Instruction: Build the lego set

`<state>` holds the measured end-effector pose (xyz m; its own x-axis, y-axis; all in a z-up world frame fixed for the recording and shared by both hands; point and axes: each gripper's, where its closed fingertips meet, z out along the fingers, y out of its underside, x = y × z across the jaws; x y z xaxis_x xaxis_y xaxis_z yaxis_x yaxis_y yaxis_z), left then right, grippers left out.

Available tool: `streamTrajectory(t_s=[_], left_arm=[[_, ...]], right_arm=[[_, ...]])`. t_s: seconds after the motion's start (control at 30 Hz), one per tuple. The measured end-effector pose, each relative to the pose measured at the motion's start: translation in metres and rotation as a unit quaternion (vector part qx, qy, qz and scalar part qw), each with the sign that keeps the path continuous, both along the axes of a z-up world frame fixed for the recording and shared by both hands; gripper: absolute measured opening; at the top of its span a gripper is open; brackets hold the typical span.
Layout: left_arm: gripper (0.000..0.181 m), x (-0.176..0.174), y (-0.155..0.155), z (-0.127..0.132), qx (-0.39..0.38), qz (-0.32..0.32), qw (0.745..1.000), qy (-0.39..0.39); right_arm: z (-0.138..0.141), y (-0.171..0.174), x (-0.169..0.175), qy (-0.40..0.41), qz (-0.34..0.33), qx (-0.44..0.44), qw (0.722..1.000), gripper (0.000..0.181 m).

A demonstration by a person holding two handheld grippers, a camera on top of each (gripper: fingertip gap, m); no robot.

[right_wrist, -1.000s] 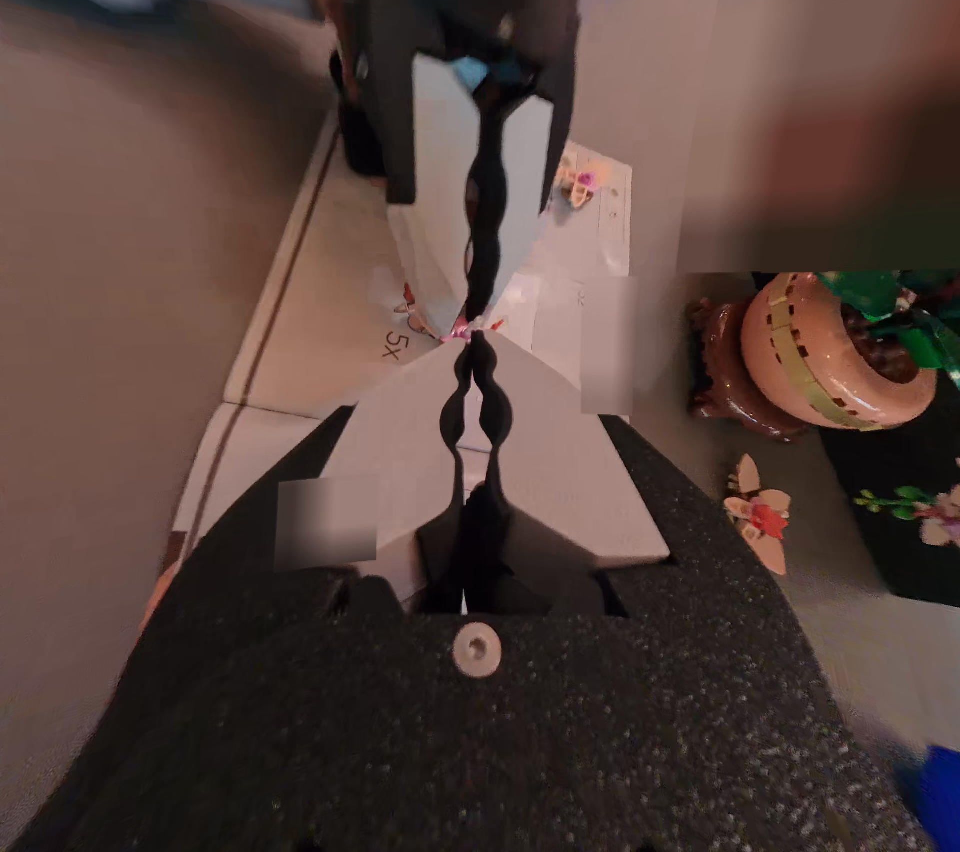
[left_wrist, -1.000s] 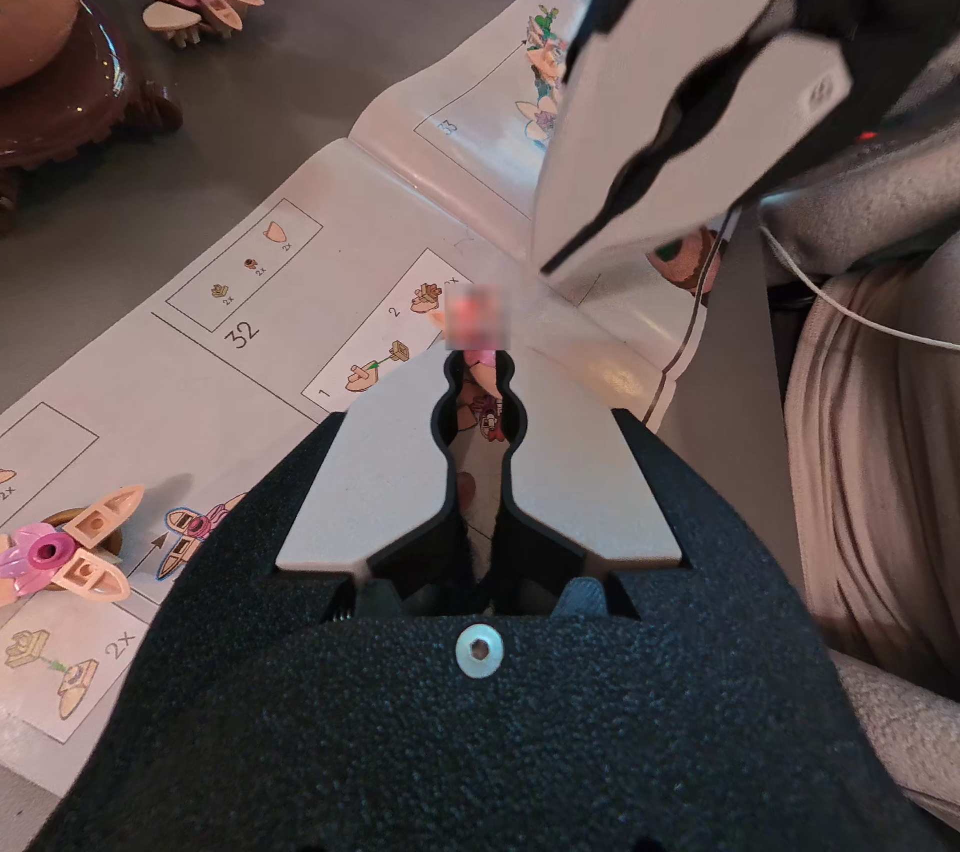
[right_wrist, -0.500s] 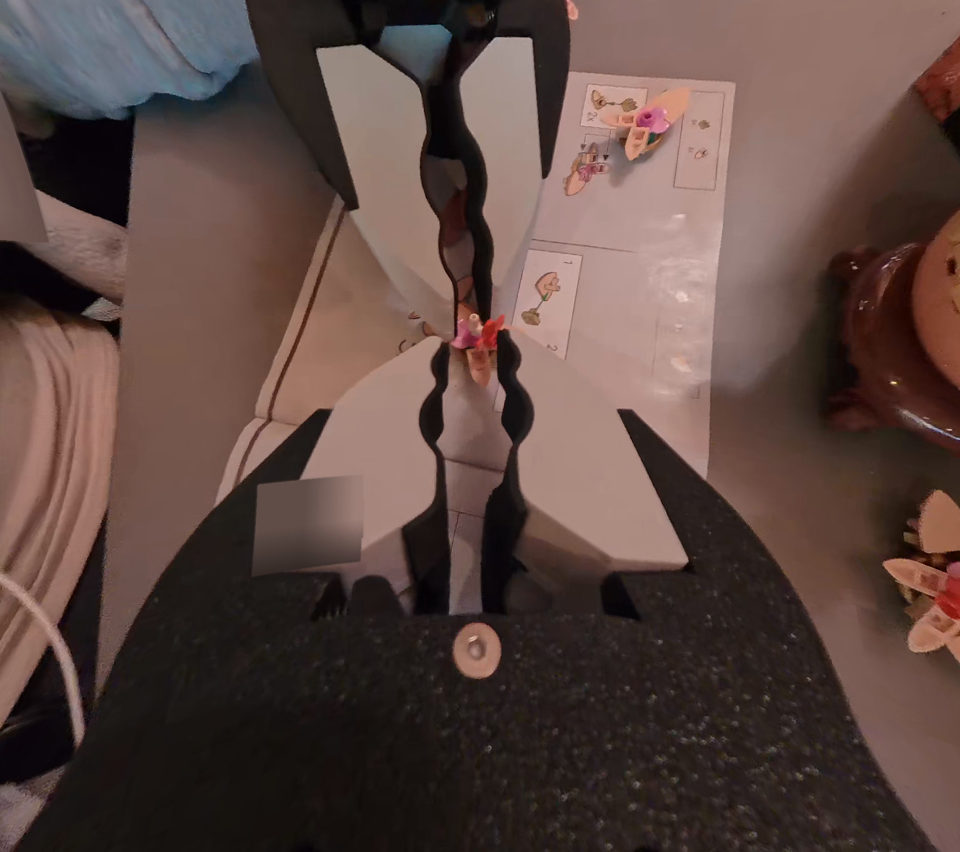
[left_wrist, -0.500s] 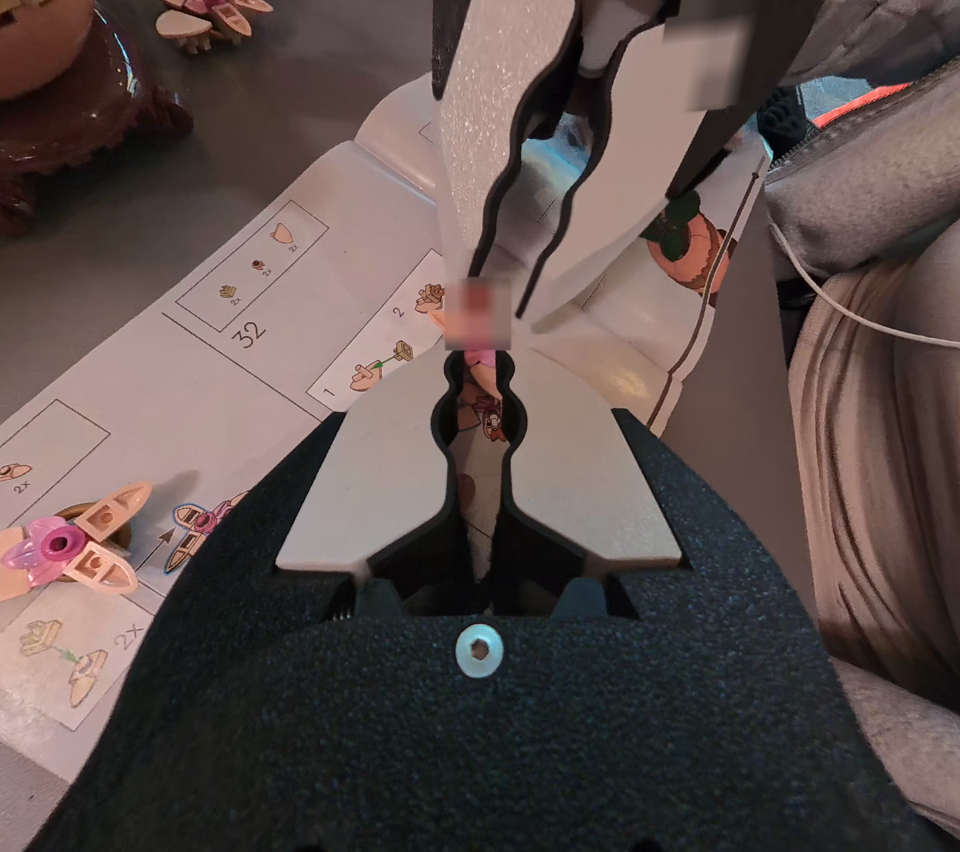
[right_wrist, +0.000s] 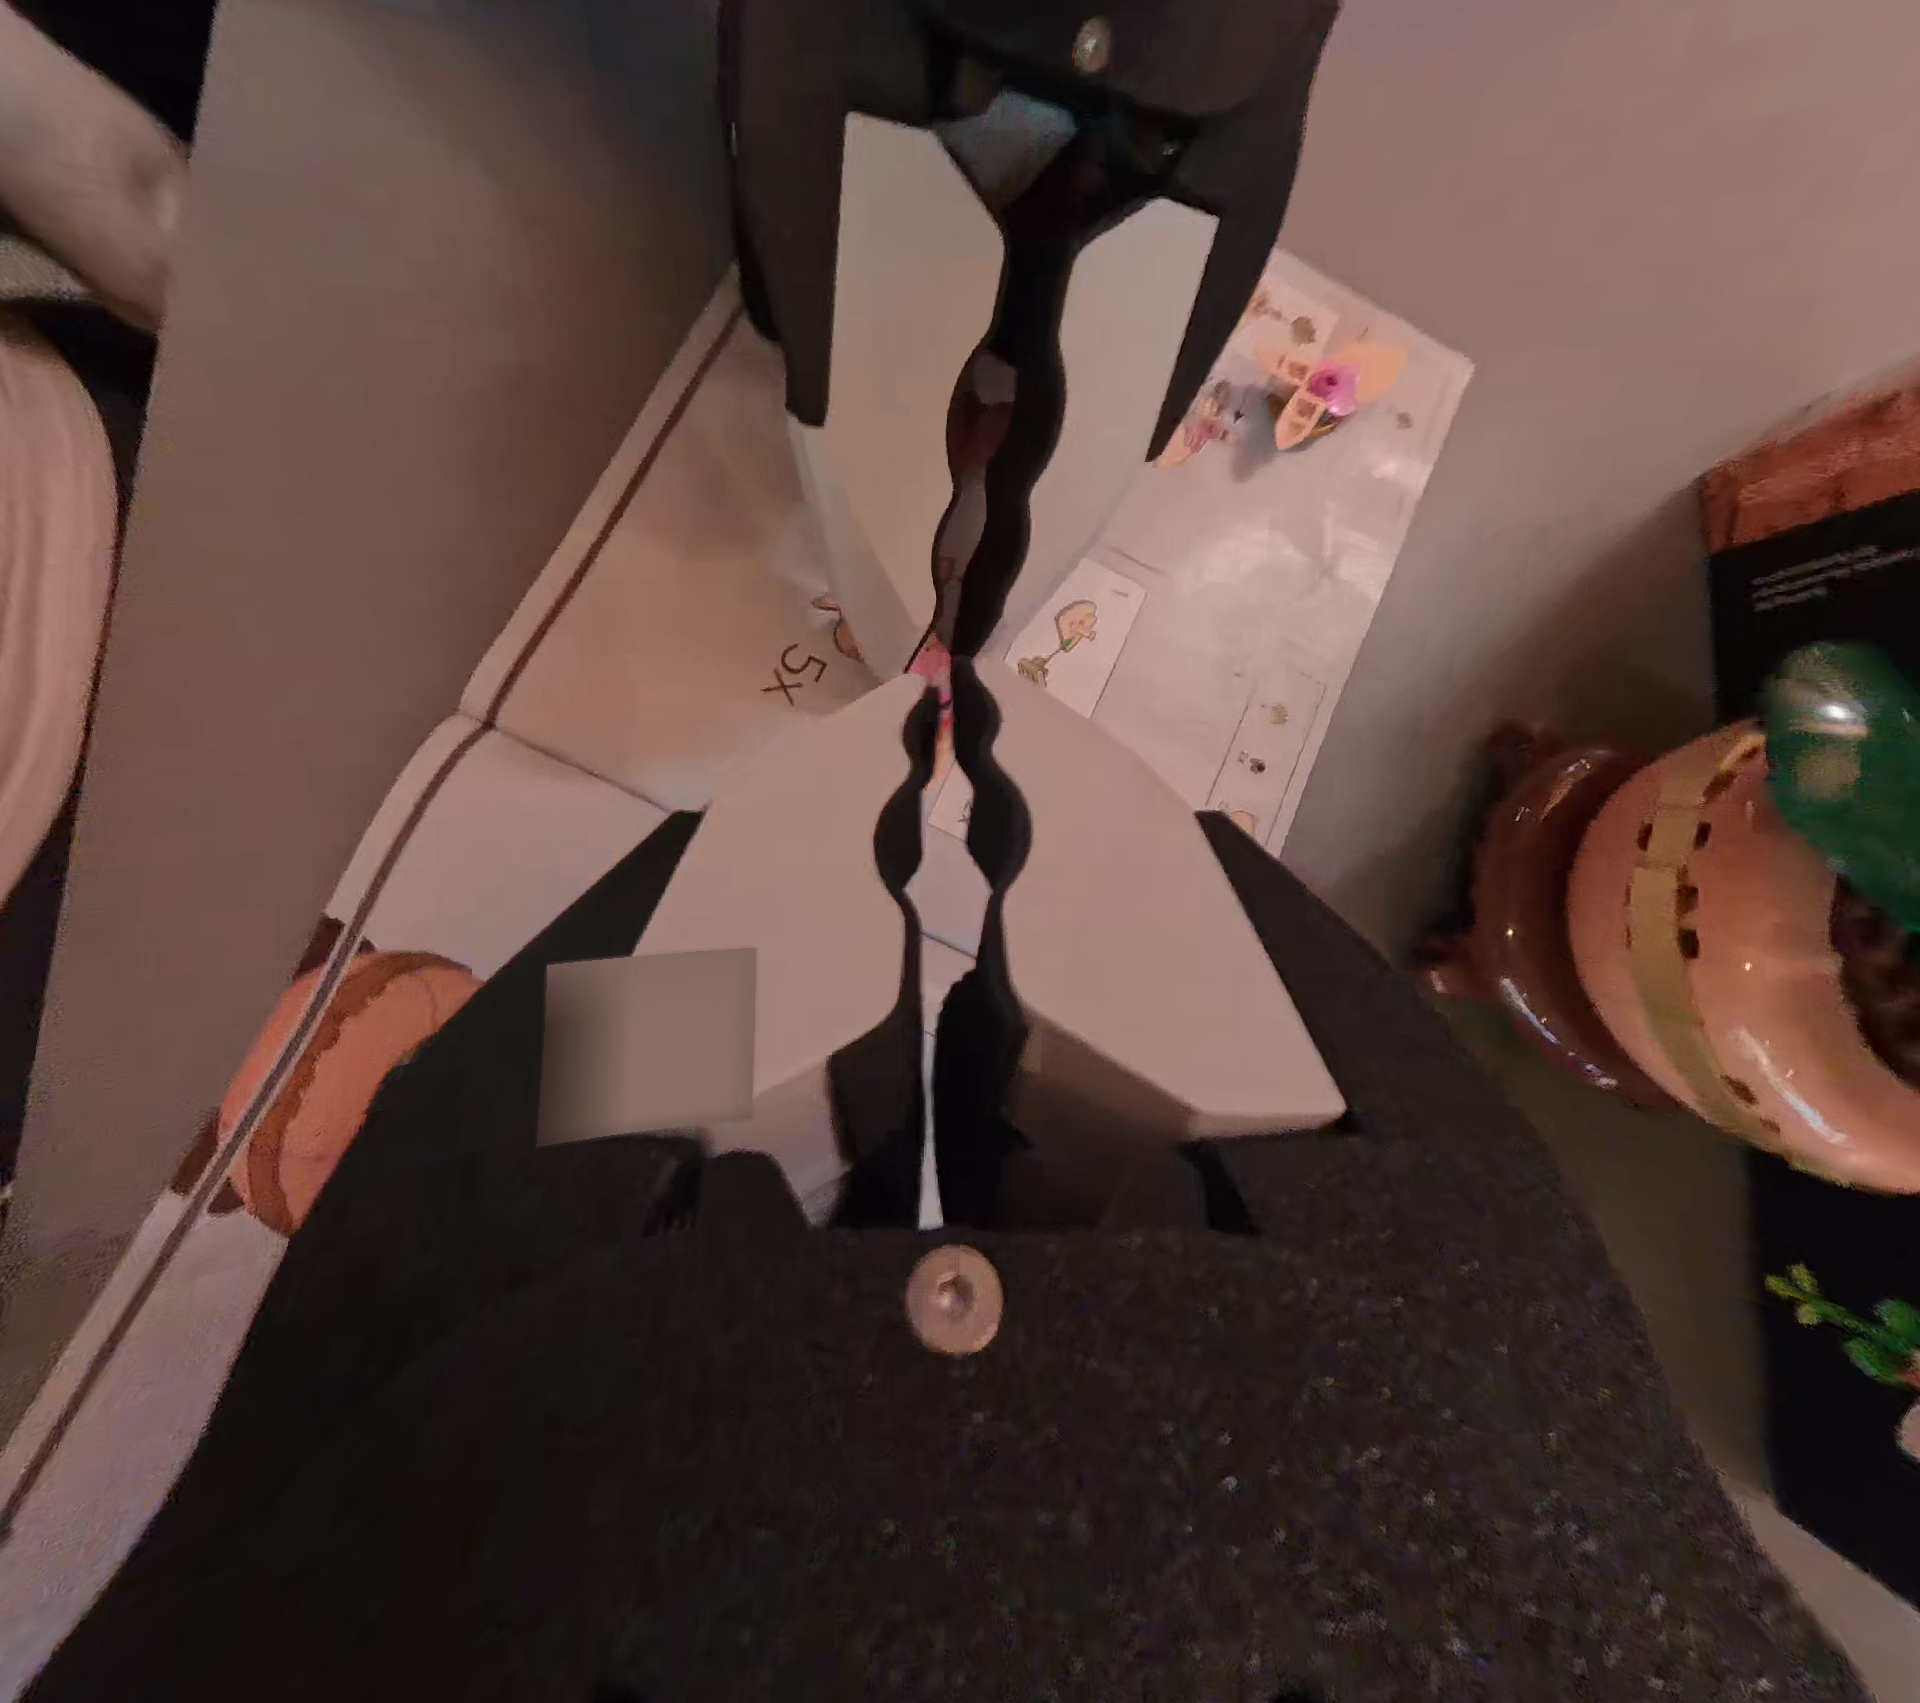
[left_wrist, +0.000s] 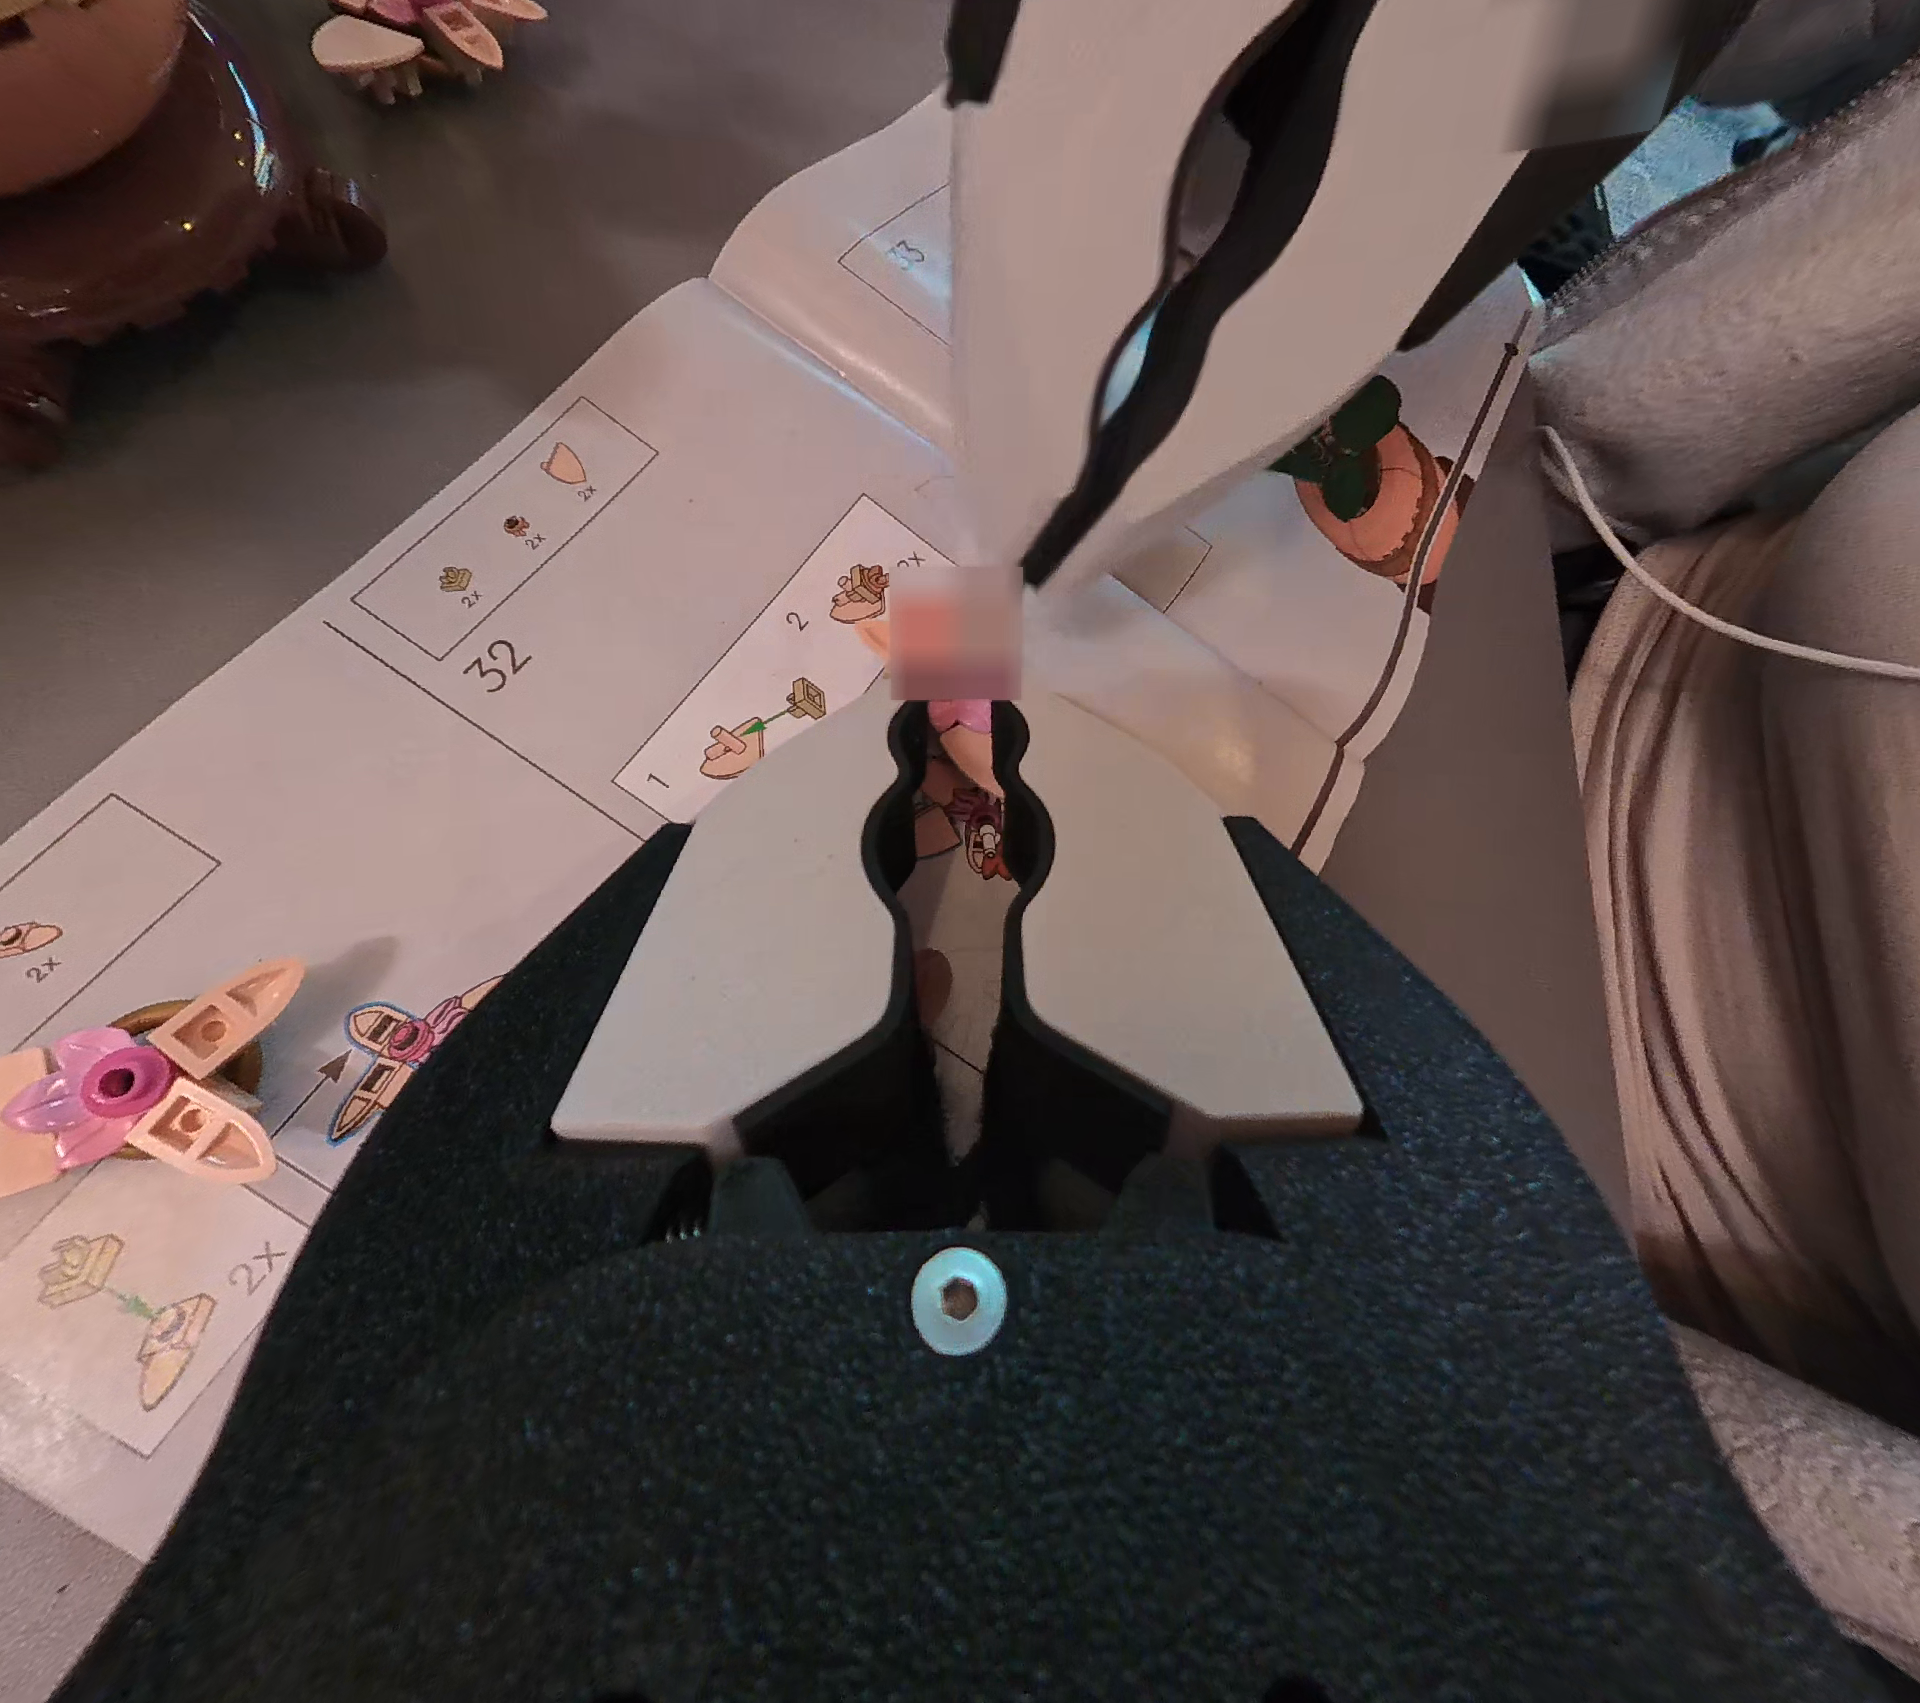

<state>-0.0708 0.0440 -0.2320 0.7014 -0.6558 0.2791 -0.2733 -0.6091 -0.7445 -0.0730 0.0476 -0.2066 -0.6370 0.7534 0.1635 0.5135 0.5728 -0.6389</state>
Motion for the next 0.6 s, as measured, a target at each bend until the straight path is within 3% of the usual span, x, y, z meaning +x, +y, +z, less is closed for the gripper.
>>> streamTrajectory(t_s=[0.13, 0.33, 0.6], left_arm=[[0.011, 0.000, 0.000, 0.000, -0.001, -0.001, 1.000, 0.000], [0.011, 0.001, -0.001, 0.000, -0.001, -0.006, 1.000, 0.000], [0.013, 0.001, -0.002, 0.000, 0.001, -0.008, 1.000, 0.001]], right_arm=[[-0.004, -0.002, -0.002, -0.064, 0.072, 0.058, 0.994, 0.008], [-0.010, 0.000, -0.005, -0.158, 0.168, 0.147, 0.962, 0.005], [-0.012, -0.002, -0.003, -0.201, 0.177, 0.157, 0.950, 0.001]])
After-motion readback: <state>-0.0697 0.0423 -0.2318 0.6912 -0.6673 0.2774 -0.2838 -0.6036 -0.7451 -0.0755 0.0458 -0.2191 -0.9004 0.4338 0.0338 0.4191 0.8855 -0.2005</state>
